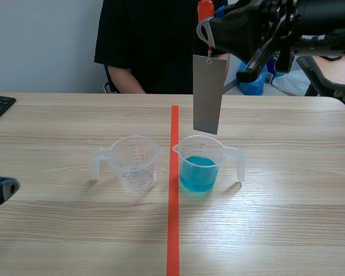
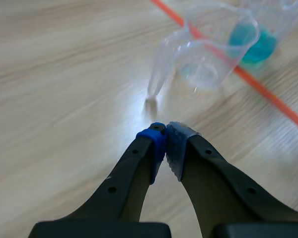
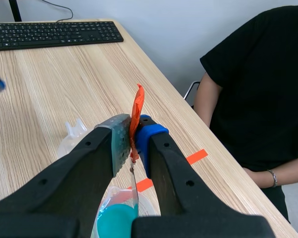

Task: Do the redox reaction experiment.
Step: 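Point at the plate with the left hand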

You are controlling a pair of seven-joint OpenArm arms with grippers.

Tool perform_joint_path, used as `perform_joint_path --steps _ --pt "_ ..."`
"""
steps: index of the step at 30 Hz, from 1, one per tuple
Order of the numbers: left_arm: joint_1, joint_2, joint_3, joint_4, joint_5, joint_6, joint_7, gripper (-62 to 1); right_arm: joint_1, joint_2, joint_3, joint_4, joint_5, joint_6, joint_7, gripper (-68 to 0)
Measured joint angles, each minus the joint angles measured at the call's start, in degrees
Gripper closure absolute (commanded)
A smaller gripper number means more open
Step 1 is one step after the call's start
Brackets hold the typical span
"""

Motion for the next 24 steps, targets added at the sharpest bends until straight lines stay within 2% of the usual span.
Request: perform_joint_path --steps 3,8,12,18,20,24 --pt "7.1 1.3 -5.9 0.0 2.9 1.4 -3.0 -2.8 0.0 0.0 0.0 0.0 0.0 0.0 0.0 -1.5" --pt "16.5 6.3 -14.6 0.0 12.5 4.9 -8.4 -2.8 0.0 0.0 0.0 0.0 0.0 0.0 0.0 -1.5" --pt "23.0 10.2 -17.4 0.1 20.6 9.2 -13.4 -2.8 0.0 0.0 0.0 0.0 0.0 0.0 0.0 -1.5" --pt "30.7 13.7 -18.2 0.5 25.9 18.5 -22.1 -2.8 0.0 0.0 0.0 0.0 0.0 0.0 0.0 -1.5" --pt "32.5 14.6 -18.4 0.9 26.1 20.7 -22.7 -2.8 0.0 0.0 0.0 0.0 0.0 0.0 0.0 -1.5" --pt "36.1 15.8 -19.3 2.4 26.0 22.5 -25.6 -2.8 0.0 0.0 0.0 0.0 0.0 0.0 0.0 -1.5"
